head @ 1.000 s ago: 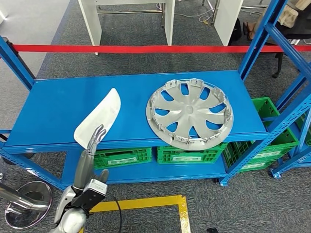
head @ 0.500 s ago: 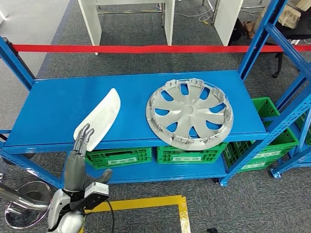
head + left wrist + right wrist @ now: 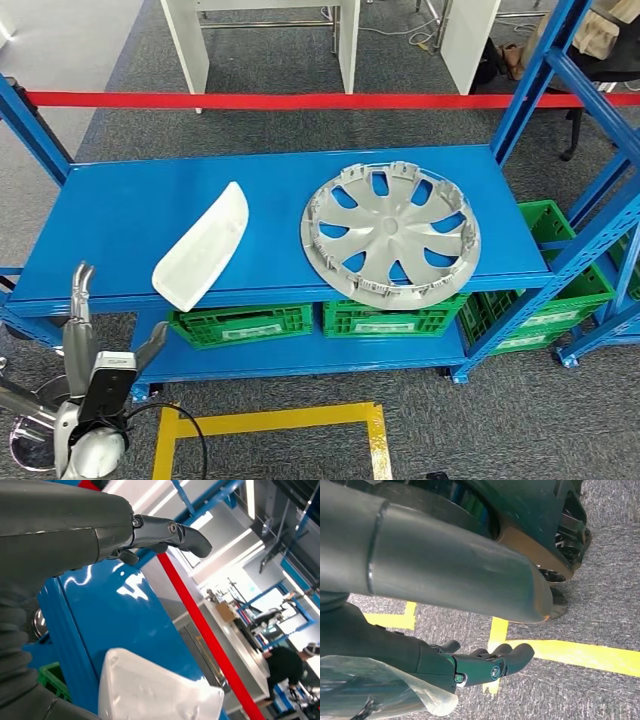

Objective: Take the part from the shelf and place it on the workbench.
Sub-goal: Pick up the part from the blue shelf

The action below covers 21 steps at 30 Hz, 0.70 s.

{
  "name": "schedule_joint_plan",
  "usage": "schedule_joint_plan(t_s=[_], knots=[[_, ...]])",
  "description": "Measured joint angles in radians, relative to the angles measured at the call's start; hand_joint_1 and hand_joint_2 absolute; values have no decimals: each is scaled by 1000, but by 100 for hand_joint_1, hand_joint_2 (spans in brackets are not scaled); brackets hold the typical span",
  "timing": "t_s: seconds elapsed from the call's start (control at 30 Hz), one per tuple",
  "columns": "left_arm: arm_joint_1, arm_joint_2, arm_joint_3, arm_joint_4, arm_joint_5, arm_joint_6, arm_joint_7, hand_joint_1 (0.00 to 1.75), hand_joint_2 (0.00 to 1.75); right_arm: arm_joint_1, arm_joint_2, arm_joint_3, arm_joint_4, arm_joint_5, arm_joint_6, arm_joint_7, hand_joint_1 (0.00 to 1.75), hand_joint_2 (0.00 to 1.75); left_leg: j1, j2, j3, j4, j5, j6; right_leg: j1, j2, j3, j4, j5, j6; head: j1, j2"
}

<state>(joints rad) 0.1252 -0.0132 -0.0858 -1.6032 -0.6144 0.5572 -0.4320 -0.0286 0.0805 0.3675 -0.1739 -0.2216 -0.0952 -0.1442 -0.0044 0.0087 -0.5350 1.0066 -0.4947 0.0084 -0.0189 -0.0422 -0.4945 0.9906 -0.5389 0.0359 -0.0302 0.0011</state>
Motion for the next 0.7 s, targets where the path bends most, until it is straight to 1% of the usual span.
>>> schedule_joint_plan(t_s=[0.07, 0.2, 0.33, 0.5, 0.7], knots=[[0, -8, 25, 2, -22, 8, -6, 0, 175, 0, 0, 0, 1, 0, 1, -1, 0, 0, 0, 0, 0, 0, 0, 0, 0, 0, 0, 0, 0, 0, 0, 0], [-1, -12, 57, 2, -65, 13, 6, 0, 0, 0, 0, 0, 2, 0, 6, -1, 0, 0, 0, 0, 0, 0, 0, 0, 0, 0, 0, 0, 0, 0, 0, 0], [-14, -12, 78, 22, -55, -26, 24, 0, 0, -1, 0, 0, 3, 1, 13, -1, 0, 0, 0, 0, 0, 0, 0, 0, 0, 0, 0, 0, 0, 0, 0, 0], [-49, -13, 84, 98, -100, -46, 38, 0, 0, -1, 0, 1, 3, 8, 15, -1, 0, 0, 0, 0, 0, 0, 0, 0, 0, 0, 0, 0, 0, 0, 0, 0], [-88, -13, 48, 178, -190, -46, 67, 0, 0, -3, -1, 2, 4, 16, 17, 3, 0, 0, 0, 0, 0, 0, 0, 0, 0, 0, 0, 0, 0, 0, 0, 0]])
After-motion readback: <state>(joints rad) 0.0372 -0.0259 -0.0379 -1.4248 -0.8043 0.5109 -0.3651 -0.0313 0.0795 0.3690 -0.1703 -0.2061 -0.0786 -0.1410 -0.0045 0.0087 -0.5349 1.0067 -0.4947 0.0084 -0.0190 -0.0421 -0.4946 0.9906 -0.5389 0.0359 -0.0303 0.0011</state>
